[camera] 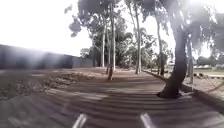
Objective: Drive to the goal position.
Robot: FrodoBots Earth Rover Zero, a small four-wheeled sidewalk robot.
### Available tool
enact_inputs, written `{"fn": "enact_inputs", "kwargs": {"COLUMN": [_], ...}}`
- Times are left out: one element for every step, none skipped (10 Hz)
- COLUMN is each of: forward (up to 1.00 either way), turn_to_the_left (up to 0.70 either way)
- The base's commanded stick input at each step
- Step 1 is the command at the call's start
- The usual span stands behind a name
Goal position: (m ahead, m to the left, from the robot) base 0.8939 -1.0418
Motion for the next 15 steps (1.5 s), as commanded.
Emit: {"fn": "enact_inputs", "kwargs": {"forward": [0.7, 0.7, 0.7, 0.7, 0.7, 0.7, 0.7, 0.7, 0.7, 0.7, 0.7, 0.7, 0.7, 0.7, 0.7], "turn_to_the_left": [-0.34, -0.27, -0.2, -0.13, -0.05, 0.0, 0.0, 0.0, -0.03, -0.05, -0.06, -0.03, 0.0, 0.0, 0.0]}}
